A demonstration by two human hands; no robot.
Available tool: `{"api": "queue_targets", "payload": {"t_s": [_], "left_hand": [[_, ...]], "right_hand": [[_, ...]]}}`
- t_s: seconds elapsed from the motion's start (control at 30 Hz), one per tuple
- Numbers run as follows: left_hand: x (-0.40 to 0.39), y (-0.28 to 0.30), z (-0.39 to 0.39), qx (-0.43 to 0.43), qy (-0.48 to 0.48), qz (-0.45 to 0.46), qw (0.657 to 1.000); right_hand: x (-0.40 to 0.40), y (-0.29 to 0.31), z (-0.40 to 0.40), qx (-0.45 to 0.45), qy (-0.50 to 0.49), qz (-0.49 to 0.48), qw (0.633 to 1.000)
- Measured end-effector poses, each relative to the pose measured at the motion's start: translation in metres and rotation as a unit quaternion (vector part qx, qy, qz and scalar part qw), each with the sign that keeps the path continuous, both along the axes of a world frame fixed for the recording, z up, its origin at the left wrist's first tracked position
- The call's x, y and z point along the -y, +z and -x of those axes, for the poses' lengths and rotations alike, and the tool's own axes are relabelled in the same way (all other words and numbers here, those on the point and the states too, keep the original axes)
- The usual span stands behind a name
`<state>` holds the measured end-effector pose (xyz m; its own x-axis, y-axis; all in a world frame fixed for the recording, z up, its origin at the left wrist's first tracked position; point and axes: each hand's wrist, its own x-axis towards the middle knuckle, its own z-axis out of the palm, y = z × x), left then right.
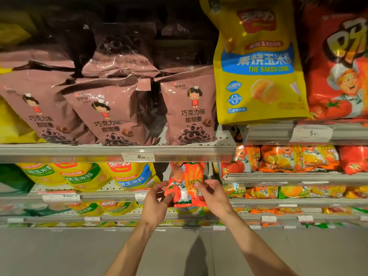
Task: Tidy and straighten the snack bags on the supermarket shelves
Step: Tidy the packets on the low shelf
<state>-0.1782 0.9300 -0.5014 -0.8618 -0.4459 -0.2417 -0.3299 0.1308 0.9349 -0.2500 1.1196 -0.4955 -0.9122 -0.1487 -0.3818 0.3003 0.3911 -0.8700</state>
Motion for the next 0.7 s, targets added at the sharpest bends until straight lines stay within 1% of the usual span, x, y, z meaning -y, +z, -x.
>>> {"api": "queue_targets", "payload": {"t_s": [0.13,0.3,0.4,0.53,0.7], "left_hand": [[-0.001,-0.003,-0.021,-0.024,-0.022,-0.002,0.999],[0.002,0.0,-0.04,-0.011,-0.055,-0.027,0.998],[0.001,0.01,-0.045,0.014,-0.077,-0.022,0.997],[-0.006,0.02,-0.046,0.031,-0.138,-0.02,0.99],[-0.023,0.02,-0.049,0.002,-0.215,-0.065,0.974]], "right_hand": [[-0.004,0.005,-0.019,0.027,0.016,0.027,0.999],[-0.012,0.006,-0.044,0.029,0.018,0.061,0.998],[-0.019,0.007,-0.057,0.013,0.022,0.041,0.999],[-0.032,0.008,-0.075,-0.007,0.018,0.013,1.0],[-0.055,0.008,-0.089,-0.011,-0.012,-0.018,1.0]]}}
